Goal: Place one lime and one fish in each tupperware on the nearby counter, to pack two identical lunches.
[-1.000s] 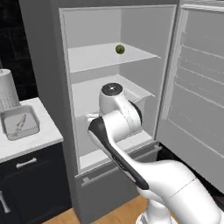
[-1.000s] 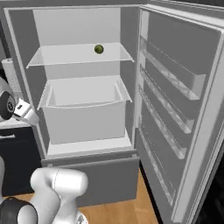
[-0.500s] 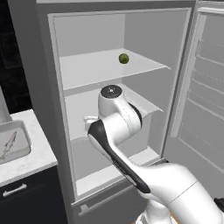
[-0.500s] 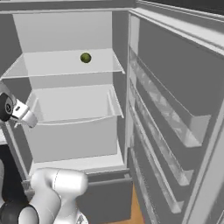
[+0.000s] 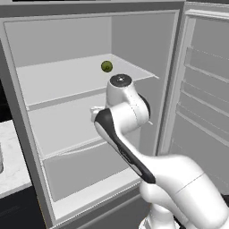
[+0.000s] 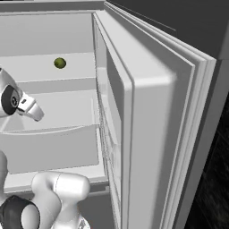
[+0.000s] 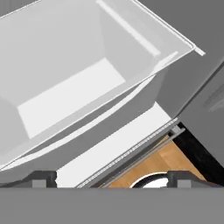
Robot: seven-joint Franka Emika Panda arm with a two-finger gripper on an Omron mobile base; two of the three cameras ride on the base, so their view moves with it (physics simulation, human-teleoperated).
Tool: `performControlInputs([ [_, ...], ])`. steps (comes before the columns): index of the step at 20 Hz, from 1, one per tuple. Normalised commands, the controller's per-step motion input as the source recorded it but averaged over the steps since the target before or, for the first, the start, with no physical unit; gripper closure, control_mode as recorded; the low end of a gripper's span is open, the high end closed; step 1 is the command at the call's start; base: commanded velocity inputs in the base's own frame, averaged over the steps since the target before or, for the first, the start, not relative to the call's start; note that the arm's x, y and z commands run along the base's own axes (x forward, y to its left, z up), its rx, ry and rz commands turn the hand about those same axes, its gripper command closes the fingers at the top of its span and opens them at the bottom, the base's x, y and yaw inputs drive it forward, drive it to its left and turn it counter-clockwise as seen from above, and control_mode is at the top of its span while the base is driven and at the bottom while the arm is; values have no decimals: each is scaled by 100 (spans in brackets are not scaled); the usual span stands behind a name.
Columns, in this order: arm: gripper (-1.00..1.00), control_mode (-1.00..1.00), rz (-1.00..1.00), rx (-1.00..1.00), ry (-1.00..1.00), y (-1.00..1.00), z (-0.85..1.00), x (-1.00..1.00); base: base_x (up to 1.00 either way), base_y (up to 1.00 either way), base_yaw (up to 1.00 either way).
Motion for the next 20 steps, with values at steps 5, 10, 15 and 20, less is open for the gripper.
performControlInputs([
  [5, -100, -100, 2, -10, -44, -2, 100, 32, 0, 0, 0],
  [10, -100, -100, 14, -12, -58, -31, 100, 6, 0, 0, 0],
  [15, -100, -100, 14, -7, -15, -12, 100, 51, 0, 0, 0],
  [20, -100, -100, 33, -4, 23, -23, 25, 21, 0, 0, 0],
])
